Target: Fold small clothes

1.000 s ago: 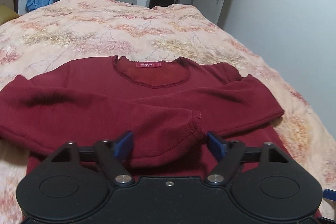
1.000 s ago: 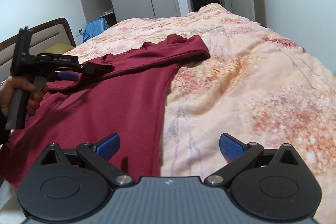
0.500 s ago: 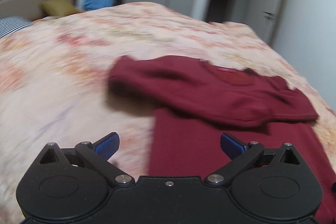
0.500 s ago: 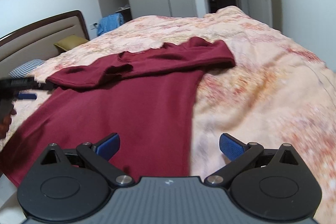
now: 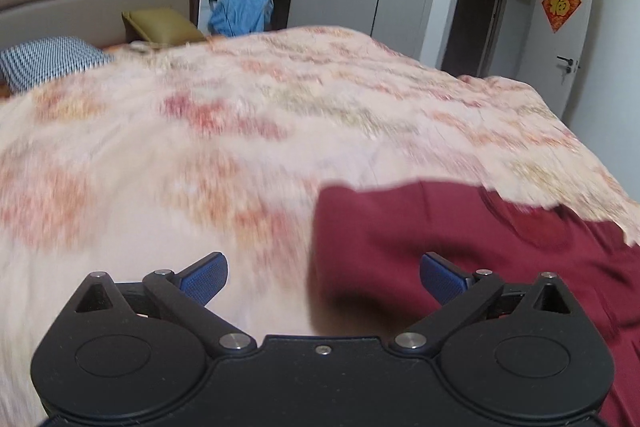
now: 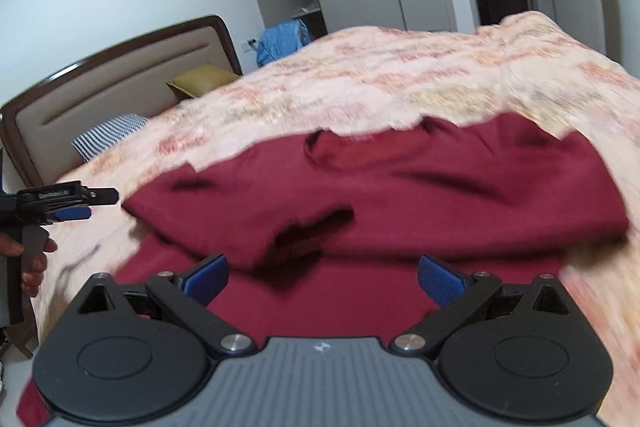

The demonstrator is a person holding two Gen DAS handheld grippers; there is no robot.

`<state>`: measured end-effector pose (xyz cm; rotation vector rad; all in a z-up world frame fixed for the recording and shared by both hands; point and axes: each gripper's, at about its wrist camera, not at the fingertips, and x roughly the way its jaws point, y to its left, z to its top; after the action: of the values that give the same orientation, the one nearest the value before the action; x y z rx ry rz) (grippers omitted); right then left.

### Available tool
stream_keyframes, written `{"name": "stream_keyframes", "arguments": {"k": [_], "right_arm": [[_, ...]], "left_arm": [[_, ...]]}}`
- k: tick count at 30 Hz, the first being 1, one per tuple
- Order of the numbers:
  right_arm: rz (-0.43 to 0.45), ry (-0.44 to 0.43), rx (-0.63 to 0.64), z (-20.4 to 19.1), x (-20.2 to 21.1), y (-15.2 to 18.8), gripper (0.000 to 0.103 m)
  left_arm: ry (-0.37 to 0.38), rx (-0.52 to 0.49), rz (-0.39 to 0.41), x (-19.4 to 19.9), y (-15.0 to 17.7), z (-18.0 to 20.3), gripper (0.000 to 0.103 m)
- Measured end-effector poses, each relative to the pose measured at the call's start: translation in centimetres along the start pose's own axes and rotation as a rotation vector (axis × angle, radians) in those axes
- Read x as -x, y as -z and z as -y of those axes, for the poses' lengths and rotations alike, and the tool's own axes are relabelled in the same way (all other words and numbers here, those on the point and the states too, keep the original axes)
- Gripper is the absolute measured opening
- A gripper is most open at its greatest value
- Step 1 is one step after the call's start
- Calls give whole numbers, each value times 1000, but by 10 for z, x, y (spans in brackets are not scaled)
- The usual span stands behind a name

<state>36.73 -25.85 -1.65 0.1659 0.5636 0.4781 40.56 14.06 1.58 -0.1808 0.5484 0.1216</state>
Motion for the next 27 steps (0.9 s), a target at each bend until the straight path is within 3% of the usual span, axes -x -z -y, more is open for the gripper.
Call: {"name": "stream_keyframes", "arguments": {"k": [3, 5, 7, 10, 11, 13, 15, 16, 17, 22, 24, 27], "right_arm": [[18, -43, -69, 2, -26, -18, 103], [9, -45, -120, 4, -42, -24, 96], [-17, -16, -144, 4, -58, -28, 81], [-39, 17, -132, 2, -72, -26, 65], [-44, 32, -126, 1, -74, -23, 61], [-46, 52, -117, 1, -79, -20, 37], [-50, 37, -119, 2, -82, -19, 23], [-47, 27, -115, 3, -83, -19, 19], [-40, 25, -96, 2, -82, -20, 17], [121, 80, 98, -22, -53, -34, 12], [168, 132, 168, -29, -43, -37, 12], [103, 154, 187, -27, -57, -38, 12]], "left_arm": [[-10, -14, 17, -28, -24, -1, 102], [-14, -15, 8, -49, -37, -2, 102], [-14, -3, -10, -68, -44, -5, 102], [19, 36, -61, -93, -44, -11, 93], [37, 56, -79, -99, -42, -14, 86], [68, 104, -109, -108, -36, -18, 70], [114, 150, -135, -112, -31, -20, 47], [140, 166, -144, -114, -29, -20, 25], [156, 175, -143, -113, -27, -18, 14], [154, 163, 27, -88, -23, -2, 8], [129, 109, 78, -84, -22, 9, 8], [84, 72, 19, -100, -19, 17, 10]]}}
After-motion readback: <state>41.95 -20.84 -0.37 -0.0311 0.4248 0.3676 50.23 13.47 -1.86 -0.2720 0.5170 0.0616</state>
